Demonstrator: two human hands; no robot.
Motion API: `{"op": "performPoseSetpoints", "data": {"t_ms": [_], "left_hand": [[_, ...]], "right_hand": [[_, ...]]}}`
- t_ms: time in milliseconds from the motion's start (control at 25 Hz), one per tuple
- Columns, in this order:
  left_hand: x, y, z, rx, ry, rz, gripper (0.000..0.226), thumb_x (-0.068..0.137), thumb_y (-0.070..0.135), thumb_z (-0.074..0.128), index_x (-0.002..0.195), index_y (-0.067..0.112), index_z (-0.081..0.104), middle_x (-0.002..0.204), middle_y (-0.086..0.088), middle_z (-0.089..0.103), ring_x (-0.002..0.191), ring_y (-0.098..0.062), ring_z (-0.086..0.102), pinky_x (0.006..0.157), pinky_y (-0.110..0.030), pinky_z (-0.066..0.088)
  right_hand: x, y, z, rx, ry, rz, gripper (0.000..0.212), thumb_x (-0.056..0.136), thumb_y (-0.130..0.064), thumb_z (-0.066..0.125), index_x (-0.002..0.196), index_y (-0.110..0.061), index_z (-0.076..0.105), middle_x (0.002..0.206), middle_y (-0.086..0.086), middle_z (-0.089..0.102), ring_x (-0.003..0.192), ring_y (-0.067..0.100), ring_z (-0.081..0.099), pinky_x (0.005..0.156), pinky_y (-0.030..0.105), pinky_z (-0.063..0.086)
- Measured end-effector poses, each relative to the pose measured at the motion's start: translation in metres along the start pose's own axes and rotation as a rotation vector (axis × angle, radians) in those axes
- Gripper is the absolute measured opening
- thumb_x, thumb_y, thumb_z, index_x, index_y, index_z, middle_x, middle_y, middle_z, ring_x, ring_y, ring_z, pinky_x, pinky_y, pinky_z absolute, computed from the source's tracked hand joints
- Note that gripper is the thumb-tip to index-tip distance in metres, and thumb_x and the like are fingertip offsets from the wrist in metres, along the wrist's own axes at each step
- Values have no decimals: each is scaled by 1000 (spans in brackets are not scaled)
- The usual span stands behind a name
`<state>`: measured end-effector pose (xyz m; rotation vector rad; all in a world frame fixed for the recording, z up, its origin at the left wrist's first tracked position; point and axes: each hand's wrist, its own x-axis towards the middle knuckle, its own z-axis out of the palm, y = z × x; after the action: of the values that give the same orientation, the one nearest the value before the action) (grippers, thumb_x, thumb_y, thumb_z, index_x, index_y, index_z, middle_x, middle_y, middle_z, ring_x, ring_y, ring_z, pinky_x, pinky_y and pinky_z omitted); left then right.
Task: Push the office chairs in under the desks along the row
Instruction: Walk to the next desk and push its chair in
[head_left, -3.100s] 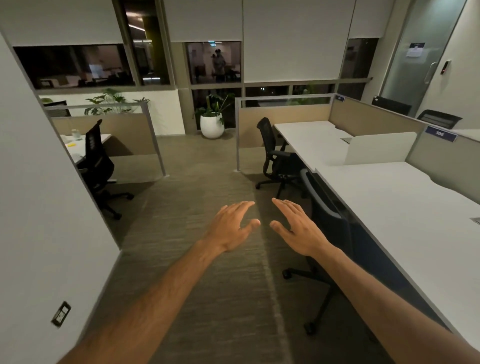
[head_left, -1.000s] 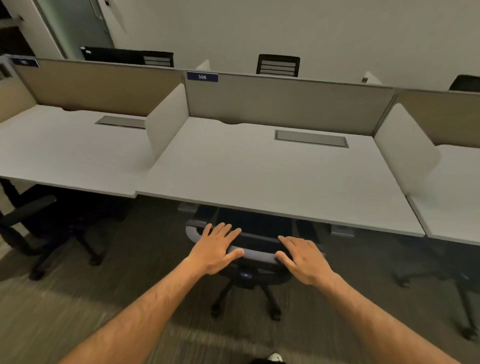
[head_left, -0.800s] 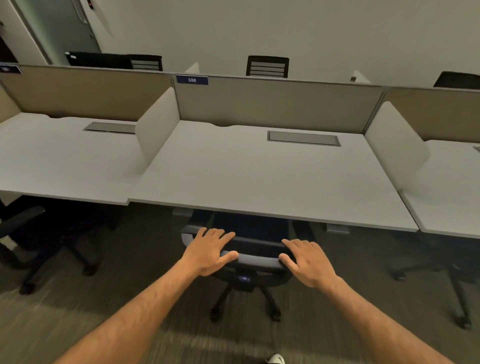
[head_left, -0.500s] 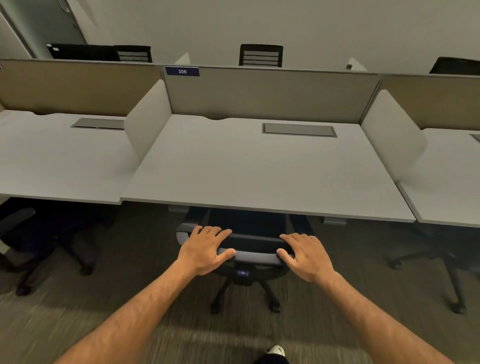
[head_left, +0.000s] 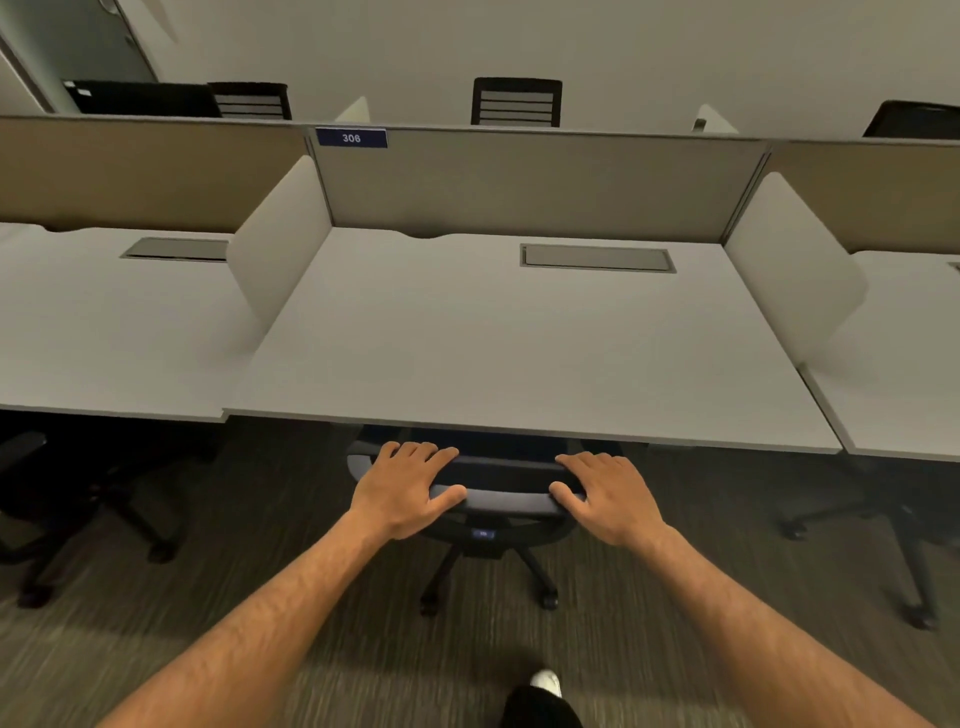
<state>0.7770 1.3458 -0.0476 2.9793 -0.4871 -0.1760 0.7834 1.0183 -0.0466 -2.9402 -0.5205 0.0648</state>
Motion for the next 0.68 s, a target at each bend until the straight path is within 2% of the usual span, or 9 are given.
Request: {"op": "performPoseSetpoints", "data": {"t_ms": [280, 680], "left_hand": [[47, -15, -7, -8, 7, -36, 88, 89, 86, 6, 154, 37, 37, 154, 4, 48, 142, -20, 41, 121, -47, 27], [87, -27, -19, -6, -20, -52, 90, 87, 86, 4, 153, 35, 37, 150, 4, 50, 135, -18, 45, 119, -46, 27]], "right_hand": [[53, 20, -4, 15, -9, -1, 67, 95, -71, 25, 135, -28, 57, 125, -4, 66, 111, 19, 60, 96, 39, 44], [96, 34, -7, 60, -16, -4, 70, 94, -73, 23, 135, -27, 57, 122, -5, 66, 103, 16, 59, 94, 39, 43]]}}
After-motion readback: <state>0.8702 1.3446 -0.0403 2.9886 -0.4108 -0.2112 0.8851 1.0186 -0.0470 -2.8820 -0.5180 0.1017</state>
